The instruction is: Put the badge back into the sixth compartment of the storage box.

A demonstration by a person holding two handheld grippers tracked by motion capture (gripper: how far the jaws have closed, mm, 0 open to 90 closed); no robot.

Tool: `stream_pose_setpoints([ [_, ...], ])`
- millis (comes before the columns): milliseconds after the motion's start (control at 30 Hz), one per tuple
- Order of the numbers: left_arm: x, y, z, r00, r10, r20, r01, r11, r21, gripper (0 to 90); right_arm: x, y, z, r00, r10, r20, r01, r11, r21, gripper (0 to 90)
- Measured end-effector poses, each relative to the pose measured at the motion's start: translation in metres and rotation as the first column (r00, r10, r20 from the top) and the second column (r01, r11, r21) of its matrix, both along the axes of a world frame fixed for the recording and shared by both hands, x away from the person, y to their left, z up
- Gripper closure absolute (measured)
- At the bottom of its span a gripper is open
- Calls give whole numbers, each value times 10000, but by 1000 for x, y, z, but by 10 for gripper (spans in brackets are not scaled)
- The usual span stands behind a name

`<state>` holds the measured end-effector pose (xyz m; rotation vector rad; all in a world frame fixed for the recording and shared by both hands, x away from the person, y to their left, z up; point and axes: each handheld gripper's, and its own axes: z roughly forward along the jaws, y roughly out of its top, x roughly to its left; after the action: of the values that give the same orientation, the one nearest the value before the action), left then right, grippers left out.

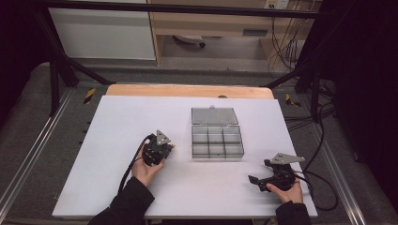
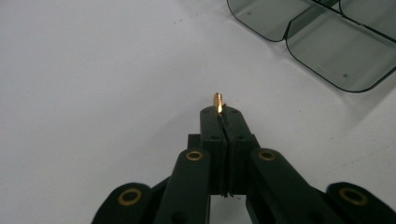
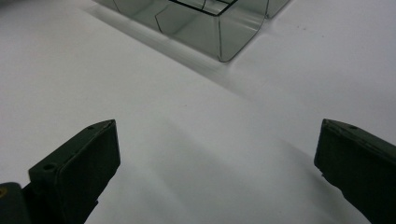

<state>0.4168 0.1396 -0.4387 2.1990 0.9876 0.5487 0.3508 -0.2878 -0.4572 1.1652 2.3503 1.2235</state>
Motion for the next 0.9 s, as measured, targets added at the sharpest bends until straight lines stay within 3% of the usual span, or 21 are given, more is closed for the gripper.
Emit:
stream_pose_setpoints([
  [900,-4,5,8,9996,-170,-216,153,9969,-766,884,0,0,0,10000,33,-25,-33,10000,7,6],
])
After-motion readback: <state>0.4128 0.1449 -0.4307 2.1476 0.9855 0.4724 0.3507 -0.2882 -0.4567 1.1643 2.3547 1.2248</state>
